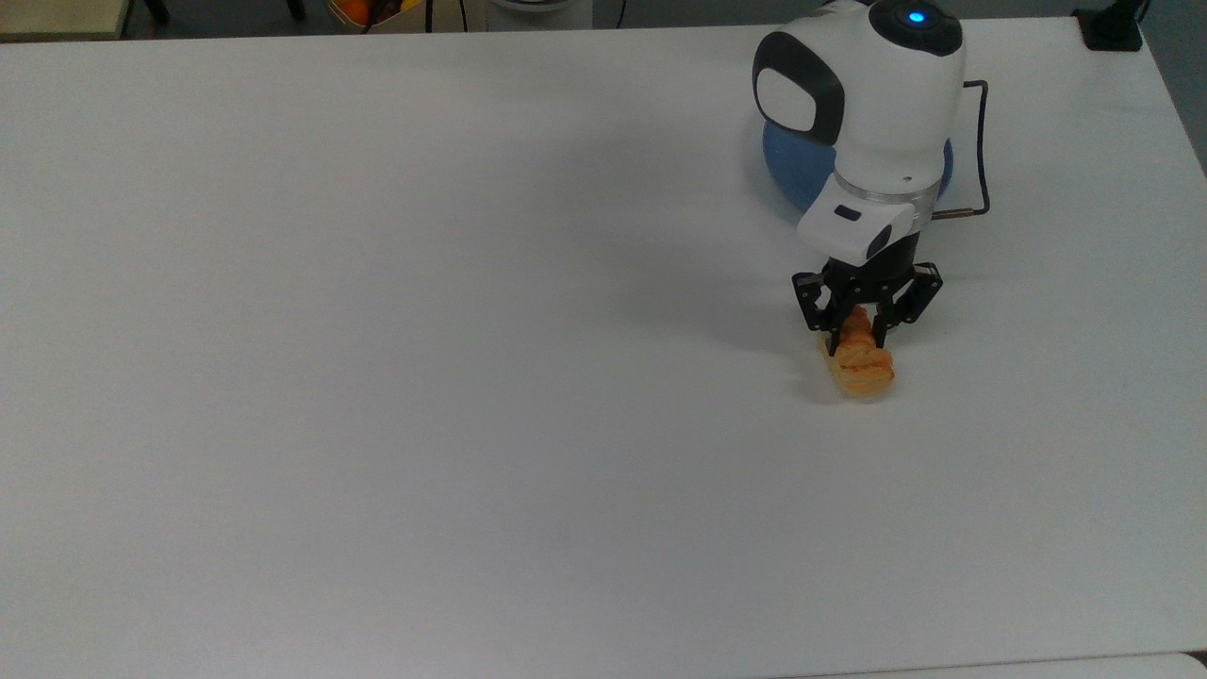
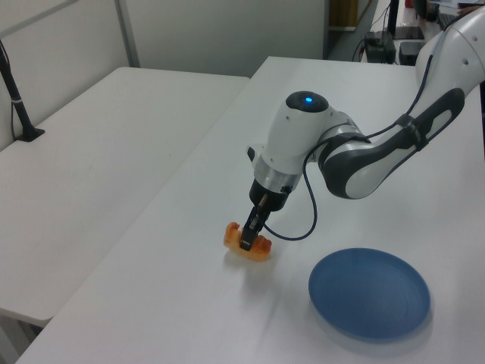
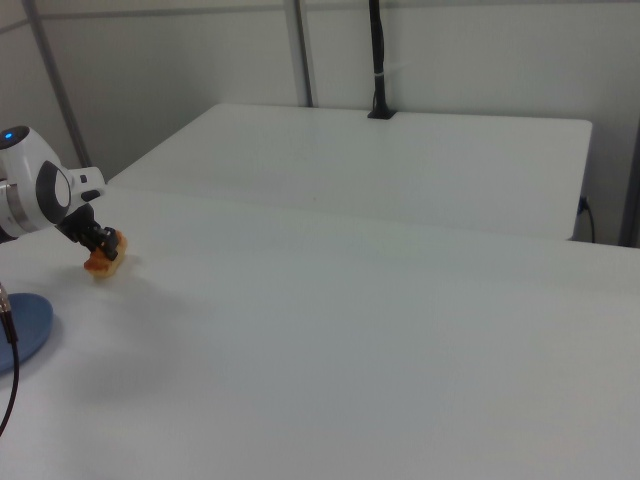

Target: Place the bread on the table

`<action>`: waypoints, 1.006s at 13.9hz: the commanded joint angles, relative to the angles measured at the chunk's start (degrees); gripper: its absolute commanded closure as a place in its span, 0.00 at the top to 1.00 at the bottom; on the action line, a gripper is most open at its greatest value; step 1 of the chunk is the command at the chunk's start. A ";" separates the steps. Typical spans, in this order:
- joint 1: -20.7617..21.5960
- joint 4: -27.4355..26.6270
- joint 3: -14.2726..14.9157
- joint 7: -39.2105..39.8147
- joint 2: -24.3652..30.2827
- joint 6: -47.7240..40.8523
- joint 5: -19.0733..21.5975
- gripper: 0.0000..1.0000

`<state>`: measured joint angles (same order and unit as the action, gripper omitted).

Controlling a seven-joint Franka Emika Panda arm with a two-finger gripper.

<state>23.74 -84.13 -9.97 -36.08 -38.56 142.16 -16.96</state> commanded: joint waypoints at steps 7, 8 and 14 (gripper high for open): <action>0.26 1.69 1.27 0.84 3.47 0.75 -0.53 1.00; -1.40 0.73 1.27 1.01 5.66 -1.86 -0.61 1.00; -9.31 -3.49 1.09 12.85 17.00 -23.12 0.62 1.00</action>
<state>17.39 -81.79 -8.88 -28.65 -28.55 126.20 -16.94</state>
